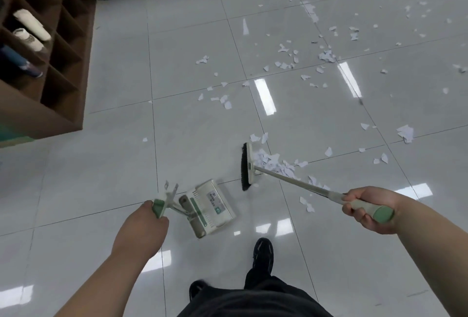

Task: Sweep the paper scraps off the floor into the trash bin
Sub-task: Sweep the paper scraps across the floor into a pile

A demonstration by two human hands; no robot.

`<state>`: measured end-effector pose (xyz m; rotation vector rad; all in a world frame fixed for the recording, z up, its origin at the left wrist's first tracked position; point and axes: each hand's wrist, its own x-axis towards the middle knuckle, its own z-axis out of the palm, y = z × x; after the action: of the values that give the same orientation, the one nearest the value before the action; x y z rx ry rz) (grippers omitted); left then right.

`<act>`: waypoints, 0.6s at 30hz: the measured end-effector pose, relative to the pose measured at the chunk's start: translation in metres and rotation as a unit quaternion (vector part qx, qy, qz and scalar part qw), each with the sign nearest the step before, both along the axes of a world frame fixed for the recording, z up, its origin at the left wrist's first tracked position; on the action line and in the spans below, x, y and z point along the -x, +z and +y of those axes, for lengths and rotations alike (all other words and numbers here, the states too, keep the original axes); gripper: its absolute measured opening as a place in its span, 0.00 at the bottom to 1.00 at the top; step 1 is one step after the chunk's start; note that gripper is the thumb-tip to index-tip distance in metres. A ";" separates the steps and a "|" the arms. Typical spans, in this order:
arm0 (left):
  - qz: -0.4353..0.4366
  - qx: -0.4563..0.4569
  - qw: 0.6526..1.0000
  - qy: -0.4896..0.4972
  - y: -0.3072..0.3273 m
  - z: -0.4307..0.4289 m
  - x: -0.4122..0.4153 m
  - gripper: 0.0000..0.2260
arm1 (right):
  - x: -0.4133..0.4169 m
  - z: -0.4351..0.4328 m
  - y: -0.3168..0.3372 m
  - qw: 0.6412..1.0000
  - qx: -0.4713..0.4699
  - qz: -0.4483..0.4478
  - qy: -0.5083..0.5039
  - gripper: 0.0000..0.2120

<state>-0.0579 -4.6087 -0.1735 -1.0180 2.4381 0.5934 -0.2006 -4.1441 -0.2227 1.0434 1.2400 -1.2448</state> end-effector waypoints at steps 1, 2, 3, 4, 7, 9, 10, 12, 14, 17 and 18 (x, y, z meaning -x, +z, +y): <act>-0.001 0.002 1.000 -0.007 0.001 0.008 0.010 0.03 | 0.005 0.012 0.002 1.000 -0.002 -0.006 -0.015 0.15; -0.001 0.004 1.000 -0.013 0.003 0.014 0.018 0.03 | 0.008 0.023 0.004 1.000 -0.004 -0.011 -0.028 0.13; 0.000 0.005 1.000 -0.021 0.004 0.021 0.027 0.03 | 0.011 0.035 0.007 0.999 -0.007 -0.011 -0.039 0.11; 0.001 0.007 1.000 -0.029 0.006 0.026 0.035 0.03 | 0.014 0.046 0.010 0.999 -0.010 -0.009 -0.047 0.09; 0.004 0.013 0.999 -0.050 0.009 0.039 0.055 0.02 | 0.020 0.077 0.020 0.996 -0.017 -0.004 -0.085 0.05; 0.006 0.016 0.998 -0.061 0.012 0.044 0.066 0.02 | 0.022 0.092 0.026 0.993 -0.018 -0.002 -0.117 0.04; 0.008 0.017 0.998 -0.067 0.013 0.046 0.071 0.02 | 0.024 0.097 0.028 0.992 -0.019 0.000 -0.128 0.04; 0.011 0.018 0.997 -0.079 0.013 0.049 0.081 0.02 | 0.028 0.100 0.033 0.991 -0.023 0.011 -0.134 0.04; 0.010 0.021 0.996 -0.087 0.013 0.049 0.089 0.02 | 0.033 0.093 0.039 0.992 -0.028 0.031 -0.117 0.06; 0.014 0.020 0.996 -0.085 0.013 0.041 0.098 0.02 | 0.041 0.072 0.046 0.994 -0.028 0.069 -0.083 0.11; 0.014 0.020 0.996 -0.083 0.014 0.037 0.100 0.02 | 0.044 0.062 0.047 0.994 -0.023 0.080 -0.075 0.13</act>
<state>-0.1577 -4.5719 -0.1597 -0.8176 2.5364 0.5087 -0.2444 -4.0818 -0.1760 1.1023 1.3373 -1.4450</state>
